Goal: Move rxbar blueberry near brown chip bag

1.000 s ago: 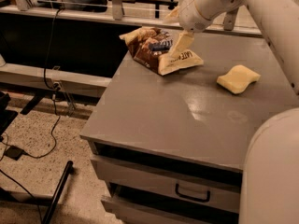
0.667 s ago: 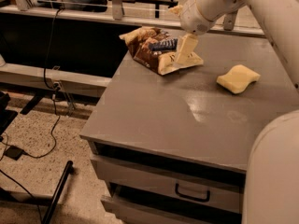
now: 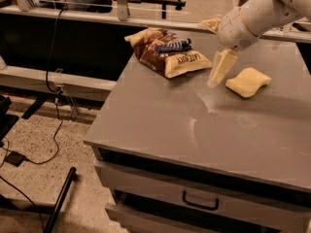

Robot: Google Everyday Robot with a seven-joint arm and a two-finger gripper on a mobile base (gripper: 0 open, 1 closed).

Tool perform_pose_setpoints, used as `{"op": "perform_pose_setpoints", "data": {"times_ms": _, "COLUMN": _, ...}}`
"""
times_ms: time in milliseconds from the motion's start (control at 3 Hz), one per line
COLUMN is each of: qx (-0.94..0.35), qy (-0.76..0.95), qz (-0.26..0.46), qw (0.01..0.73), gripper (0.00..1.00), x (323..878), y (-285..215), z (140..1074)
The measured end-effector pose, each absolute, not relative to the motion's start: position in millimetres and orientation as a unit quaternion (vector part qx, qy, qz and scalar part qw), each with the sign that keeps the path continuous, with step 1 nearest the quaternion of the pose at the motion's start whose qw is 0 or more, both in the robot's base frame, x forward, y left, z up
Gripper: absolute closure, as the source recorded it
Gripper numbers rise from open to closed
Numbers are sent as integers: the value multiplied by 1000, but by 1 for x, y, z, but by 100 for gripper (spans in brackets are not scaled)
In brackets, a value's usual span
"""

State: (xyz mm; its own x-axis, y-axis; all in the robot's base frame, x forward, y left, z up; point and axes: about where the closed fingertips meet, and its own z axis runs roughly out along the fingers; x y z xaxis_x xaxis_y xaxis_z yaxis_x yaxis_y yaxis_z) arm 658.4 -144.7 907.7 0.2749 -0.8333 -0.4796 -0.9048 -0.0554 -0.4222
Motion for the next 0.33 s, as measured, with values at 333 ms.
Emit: {"op": "perform_pose_setpoints", "data": {"times_ms": 333, "qx": -724, "qy": 600, "qz": 53, "qw": 335, "gripper": 0, "x": 658, "y": -145, "z": 908}}
